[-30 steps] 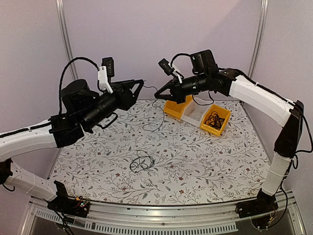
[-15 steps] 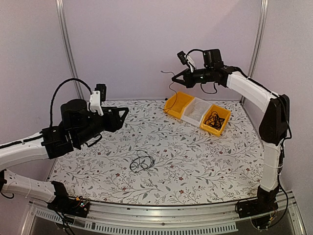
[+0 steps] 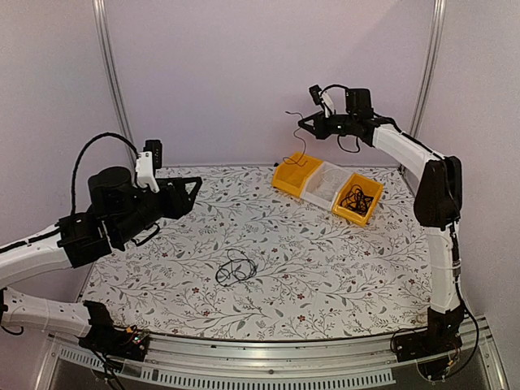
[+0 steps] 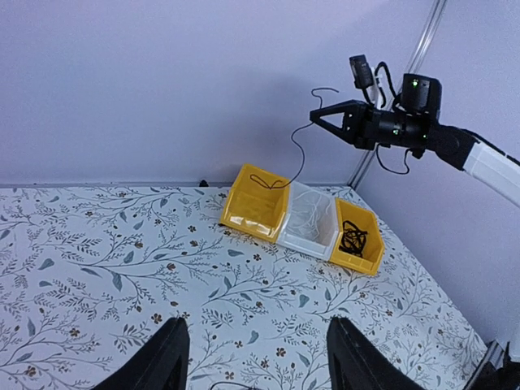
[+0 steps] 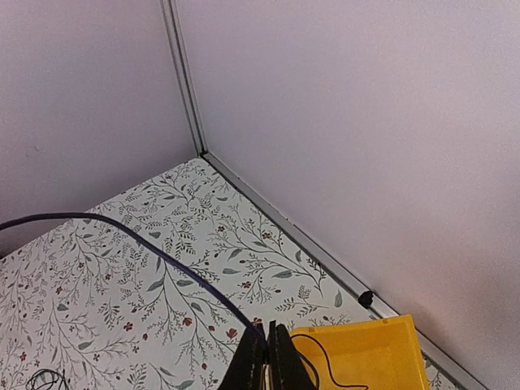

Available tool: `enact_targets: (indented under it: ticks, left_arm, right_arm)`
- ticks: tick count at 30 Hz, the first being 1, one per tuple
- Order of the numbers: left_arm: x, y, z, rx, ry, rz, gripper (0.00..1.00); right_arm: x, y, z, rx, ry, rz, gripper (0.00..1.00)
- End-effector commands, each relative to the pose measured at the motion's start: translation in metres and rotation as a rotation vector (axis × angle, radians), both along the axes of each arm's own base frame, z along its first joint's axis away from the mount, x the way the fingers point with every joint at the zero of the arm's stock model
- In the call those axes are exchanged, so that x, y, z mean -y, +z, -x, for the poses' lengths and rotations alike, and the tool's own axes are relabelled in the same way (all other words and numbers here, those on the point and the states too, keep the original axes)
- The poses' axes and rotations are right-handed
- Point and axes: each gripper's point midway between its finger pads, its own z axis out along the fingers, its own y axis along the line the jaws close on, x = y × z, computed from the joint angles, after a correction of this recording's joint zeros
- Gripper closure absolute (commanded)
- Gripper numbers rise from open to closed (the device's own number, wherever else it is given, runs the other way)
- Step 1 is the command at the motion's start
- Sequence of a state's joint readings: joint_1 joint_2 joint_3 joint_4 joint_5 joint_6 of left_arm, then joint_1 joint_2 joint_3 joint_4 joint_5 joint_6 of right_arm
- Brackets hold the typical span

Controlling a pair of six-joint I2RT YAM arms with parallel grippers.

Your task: Untangle the cables

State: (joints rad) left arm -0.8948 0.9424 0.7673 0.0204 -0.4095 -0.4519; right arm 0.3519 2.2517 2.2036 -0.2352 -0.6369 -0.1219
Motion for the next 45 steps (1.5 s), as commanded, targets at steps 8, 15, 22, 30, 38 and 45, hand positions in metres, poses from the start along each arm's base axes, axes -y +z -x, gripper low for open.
enact_targets:
  ticks: [8,15,22,30,38,45]
  left_arm:
    - [-0.009,-0.027,0.001,-0.076,0.025,-0.019,0.42]
    - [-0.007,-0.035,-0.001,-0.092,0.027,-0.017,0.42]
    - [0.001,-0.042,-0.004,-0.109,0.011,-0.029,0.42]
    - [0.002,-0.047,-0.006,-0.124,0.012,-0.034,0.42]
    - [0.007,-0.051,-0.005,-0.138,-0.005,-0.031,0.43]
    - [0.003,-0.047,-0.005,-0.129,0.004,-0.025,0.43]
  right_arm:
    - [0.000,-0.102,-0.047,-0.106,-0.088,0.049,0.99]
    - [0.019,-0.155,-0.072,-0.122,-0.239,0.145,1.00]
    - [0.029,-0.174,-0.088,-0.084,-0.316,0.194,0.96]
    - [0.039,-0.178,-0.097,-0.045,-0.376,0.239,0.95]
    - [0.042,-0.181,-0.096,-0.006,-0.364,0.306,0.89]
    - [0.027,-0.155,-0.069,-0.060,-0.240,0.251,0.57]
